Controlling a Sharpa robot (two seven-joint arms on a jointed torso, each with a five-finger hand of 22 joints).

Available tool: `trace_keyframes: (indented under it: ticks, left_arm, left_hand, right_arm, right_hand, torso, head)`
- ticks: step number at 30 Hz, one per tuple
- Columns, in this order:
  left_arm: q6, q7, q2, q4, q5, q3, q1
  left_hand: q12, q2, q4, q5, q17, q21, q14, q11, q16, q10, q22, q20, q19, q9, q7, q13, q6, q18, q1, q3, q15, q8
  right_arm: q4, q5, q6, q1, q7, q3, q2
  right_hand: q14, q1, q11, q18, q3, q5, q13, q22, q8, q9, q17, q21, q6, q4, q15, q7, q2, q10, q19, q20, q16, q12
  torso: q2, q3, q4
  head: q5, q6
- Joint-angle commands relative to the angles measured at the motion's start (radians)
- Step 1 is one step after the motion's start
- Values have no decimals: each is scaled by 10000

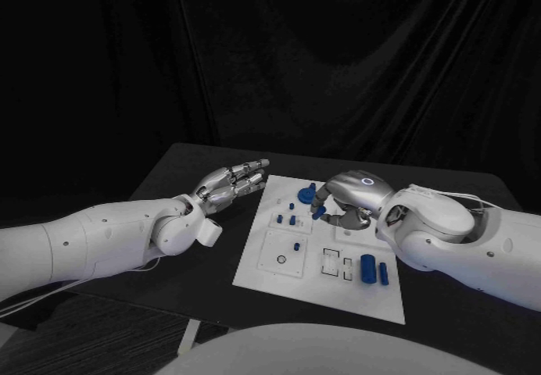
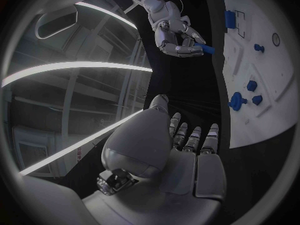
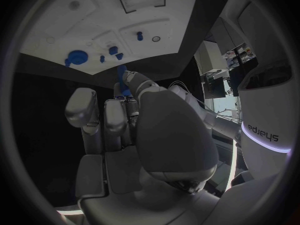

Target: Assemble the parts on the task board

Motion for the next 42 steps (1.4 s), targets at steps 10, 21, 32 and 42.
trace_keyframes:
  ticks: [10, 21, 32, 42]
  left_arm:
    - [64, 166, 9, 29, 65, 10, -26]
    - [21, 78, -8, 110, 66, 11, -27]
    - [-30, 158, 12, 68, 66, 11, -27]
    - [3, 148, 9, 75, 66, 11, -27]
  left_hand:
    - [208, 10, -139, 202, 40, 47, 7, 140, 99, -38, 8, -25, 38, -7, 3, 25, 11, -196, 125, 540, 96, 14]
    - [186, 172, -105, 171, 30, 10, -30, 164, 73, -59, -109, -39, -28, -14, 52, 17, -28, -209, 110, 706, 70, 9]
    - [160, 273, 328, -57, 10, -8, -101, 87, 23, -92, -217, -365, -100, -10, 58, 7, 13, -55, -306, 684, -98, 31]
    - [153, 293, 312, -36, 7, -10, -112, 76, 14, -99, -230, -397, -104, -8, 67, 5, 30, -53, -309, 698, -121, 35]
  right_arm:
    - [-508, -1274, 1178, -603, -2, 5, 1683]
    - [-1208, -1885, 1863, -1043, -49, 6, 2576]
    - [-1473, -2005, 2338, -1143, -124, 6, 2869]
    - [-1610, -2014, 2652, -1190, -138, 6, 2969]
  right_hand:
    - [-20, 145, -130, -33, 480, -138, 419, 1359, -48, 197, -197, -143, 8, -149, 0, 100, 263, 800, -185, -15, -133, 149]
    - [-101, 135, -122, 6, 494, -175, 436, 1307, -93, 189, -319, -352, -4, -171, 11, 105, 277, 784, -294, -5, -224, 121]
    - [-159, 140, -111, 21, 509, -222, 452, 1287, -146, 177, -386, -434, -30, -206, 21, 116, 285, 773, -356, 4, -278, 97]
    - [-184, 160, -111, 29, 521, -233, 471, 1279, -175, 171, -410, -471, -39, -242, 22, 119, 290, 792, -387, 8, -298, 99]
  torso:
    - [32, 12, -11]
    - [22, 6, 7]
    - [31, 7, 2]
    - [16, 7, -6]
  head:
    - [25, 0]
    - [-14, 0]
    - [-115, 0]
    - [-109, 0]
